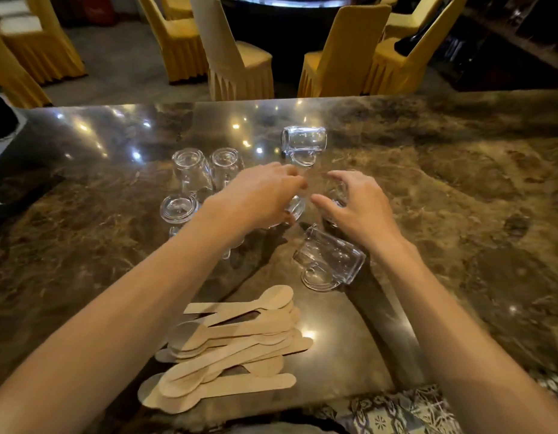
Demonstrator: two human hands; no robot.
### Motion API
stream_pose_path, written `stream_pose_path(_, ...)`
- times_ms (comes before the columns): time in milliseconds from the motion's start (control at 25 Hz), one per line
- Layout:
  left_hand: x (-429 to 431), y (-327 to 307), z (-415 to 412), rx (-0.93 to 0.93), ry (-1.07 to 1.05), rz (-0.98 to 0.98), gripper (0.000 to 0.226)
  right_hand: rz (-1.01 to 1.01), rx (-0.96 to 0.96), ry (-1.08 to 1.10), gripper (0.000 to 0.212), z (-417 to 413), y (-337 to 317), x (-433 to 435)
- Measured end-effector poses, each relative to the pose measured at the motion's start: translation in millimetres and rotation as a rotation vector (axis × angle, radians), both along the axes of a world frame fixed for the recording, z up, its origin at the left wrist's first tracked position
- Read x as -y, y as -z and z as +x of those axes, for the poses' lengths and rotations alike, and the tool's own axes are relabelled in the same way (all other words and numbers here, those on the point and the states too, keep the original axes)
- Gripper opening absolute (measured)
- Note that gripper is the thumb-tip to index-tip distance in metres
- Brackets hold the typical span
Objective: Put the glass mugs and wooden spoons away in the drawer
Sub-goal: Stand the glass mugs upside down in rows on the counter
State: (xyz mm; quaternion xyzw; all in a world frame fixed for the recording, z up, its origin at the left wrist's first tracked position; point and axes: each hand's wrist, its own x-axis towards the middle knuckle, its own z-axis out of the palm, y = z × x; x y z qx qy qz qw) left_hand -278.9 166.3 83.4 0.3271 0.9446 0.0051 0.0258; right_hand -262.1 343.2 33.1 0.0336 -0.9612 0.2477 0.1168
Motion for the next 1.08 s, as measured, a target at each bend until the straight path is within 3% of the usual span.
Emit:
stream_pose_path(240,-20.7,19.4,-6.0,-0.110,0.009,-0.230,0.054,-0.063,0.001,0.052,0.063,11.9,19.7,-29.8)
stream_pose_path(720,-23.8,28.4,-7.2,-0.162,-0.021,-0.234,0.051,-0.316,-0.076,0.189,0.062,21.5,36.5,-40.3)
stream_pose_path(1080,-22.1,26.3,-13.9,-0.139,-0.012,-0.176,0.051,-0.245,-0.109,0.115,0.059,9.2,30.1,-41.1)
